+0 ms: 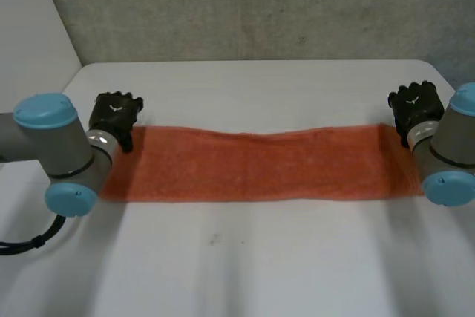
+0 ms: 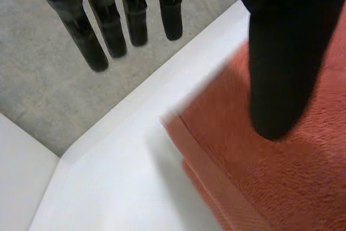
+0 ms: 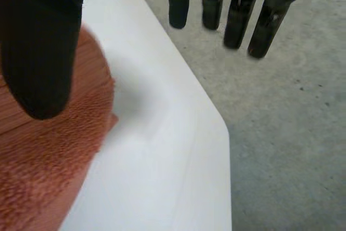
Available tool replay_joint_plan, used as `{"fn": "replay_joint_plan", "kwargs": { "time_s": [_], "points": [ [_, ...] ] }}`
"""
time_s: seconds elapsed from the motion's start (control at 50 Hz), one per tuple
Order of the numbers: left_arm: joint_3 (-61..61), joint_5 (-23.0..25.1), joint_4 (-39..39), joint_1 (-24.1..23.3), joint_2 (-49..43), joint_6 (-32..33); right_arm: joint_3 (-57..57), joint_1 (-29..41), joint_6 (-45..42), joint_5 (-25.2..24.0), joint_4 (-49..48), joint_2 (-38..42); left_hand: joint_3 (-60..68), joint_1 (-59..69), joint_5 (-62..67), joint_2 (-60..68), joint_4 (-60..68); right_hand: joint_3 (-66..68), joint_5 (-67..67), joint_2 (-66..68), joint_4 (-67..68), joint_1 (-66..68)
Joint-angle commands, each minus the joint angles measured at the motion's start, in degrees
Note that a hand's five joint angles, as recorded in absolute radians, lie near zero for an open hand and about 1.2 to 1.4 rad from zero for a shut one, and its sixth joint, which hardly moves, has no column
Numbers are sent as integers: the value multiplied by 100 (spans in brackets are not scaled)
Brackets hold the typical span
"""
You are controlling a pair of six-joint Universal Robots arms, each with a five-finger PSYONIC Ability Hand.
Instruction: Fold the laundry
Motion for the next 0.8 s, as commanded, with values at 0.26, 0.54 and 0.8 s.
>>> {"fn": "replay_joint_plan", "kwargs": {
  "time_s": [0.26, 0.54, 0.8],
  "points": [
    [-1017, -44, 0, -426, 1430, -68, 1915, -143, 1176, -434, 46, -2012, -1355, -1125, -1317, -1309, -1301, -707, -797, -681, -719, -350],
    [-2081, -27, 9, -655, 2213, -243, 3041, -1338, 1106, -1744, 996, -2655, -1355, -1125, -1317, -1309, -1301, 390, 300, 416, 378, 747],
    [-2205, 26, 0, -549, 2222, -1158, 3209, -1875, 535, -2307, 750, -2163, -1355, -1125, -1317, -1309, -1301, 1152, 1061, 1177, 1139, 1509]
  ]
}}
